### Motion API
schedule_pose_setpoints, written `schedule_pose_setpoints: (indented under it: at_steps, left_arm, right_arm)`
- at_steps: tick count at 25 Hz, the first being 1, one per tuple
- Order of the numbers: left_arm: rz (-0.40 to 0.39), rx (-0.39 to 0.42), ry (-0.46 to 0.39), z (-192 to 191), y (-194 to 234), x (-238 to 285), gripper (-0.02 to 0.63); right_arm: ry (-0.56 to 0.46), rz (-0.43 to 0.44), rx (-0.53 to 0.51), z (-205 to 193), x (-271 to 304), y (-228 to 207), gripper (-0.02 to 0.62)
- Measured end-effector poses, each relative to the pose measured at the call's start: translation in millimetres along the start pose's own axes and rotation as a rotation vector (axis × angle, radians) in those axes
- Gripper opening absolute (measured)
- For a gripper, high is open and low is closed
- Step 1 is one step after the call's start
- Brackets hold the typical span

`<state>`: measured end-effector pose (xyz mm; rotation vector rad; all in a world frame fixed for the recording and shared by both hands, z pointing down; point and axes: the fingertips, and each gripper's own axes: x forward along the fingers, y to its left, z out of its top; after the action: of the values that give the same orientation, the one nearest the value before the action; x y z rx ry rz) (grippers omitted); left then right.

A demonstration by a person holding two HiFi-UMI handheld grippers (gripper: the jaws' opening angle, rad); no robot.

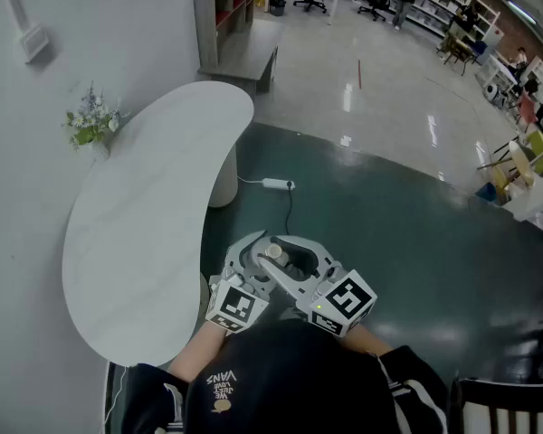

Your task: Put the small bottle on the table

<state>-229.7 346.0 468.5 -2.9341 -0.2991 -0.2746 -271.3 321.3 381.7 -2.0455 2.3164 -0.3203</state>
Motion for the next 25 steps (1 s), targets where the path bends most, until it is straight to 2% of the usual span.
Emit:
schedule_pose_setpoints:
  at_steps: [7,11,25]
  left_arm:
    - [-0.008,-0.052,-0.003,-14,10,4,0.367]
    - [-0.004,-0.080,-0.012,-19,25,15,0.367]
    - [0.078,-0.112,-0.006,-16,112,131,0.367]
  right_arm:
    - [0.021,0.010,0.021,-11,15,-10,0.163]
    - [0.024,0.044,0.038,-11,28,-26,0.163]
    - [0.063,0.222,0.016,10,69,-158,0.161]
